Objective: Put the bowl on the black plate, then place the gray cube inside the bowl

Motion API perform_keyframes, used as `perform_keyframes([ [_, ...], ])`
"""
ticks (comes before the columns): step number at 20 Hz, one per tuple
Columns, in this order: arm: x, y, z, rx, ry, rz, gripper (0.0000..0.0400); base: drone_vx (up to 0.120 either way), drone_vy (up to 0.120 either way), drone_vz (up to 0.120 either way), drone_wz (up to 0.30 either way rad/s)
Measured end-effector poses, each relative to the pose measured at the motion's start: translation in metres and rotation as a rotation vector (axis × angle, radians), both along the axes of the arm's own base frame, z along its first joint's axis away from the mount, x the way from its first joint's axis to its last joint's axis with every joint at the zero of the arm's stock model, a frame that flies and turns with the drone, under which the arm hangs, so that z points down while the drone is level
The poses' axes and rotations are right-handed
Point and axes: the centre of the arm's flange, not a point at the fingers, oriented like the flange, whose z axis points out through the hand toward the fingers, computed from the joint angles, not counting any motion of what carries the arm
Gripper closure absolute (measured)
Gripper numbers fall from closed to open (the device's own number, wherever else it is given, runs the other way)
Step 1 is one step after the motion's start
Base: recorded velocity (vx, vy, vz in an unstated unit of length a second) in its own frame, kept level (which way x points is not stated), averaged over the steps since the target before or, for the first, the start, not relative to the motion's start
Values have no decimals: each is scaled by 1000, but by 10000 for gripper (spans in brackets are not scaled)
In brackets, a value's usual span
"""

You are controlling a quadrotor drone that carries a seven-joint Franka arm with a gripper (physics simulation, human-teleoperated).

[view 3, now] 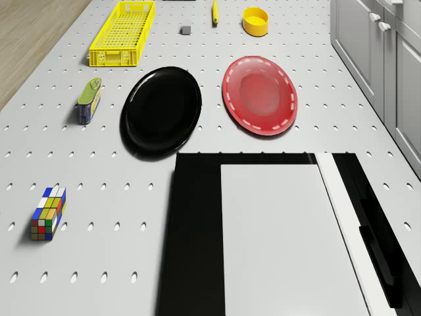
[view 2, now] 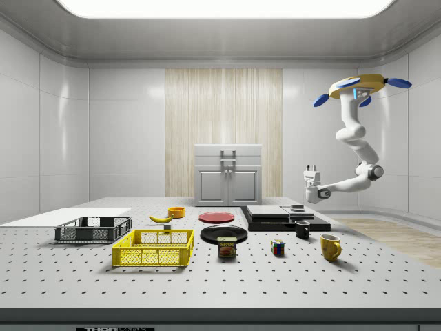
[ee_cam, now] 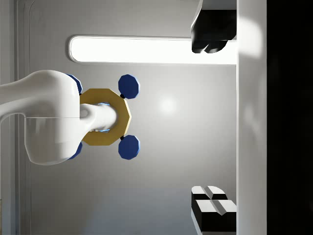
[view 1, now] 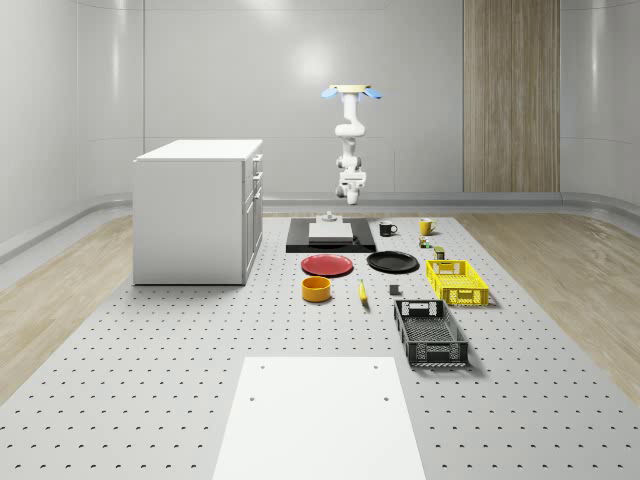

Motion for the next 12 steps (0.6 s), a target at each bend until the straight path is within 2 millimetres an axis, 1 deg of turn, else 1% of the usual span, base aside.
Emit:
perform_keyframes([
  [12,-1,4,0,-41,-9,-1,0,120,-120,0,0],
])
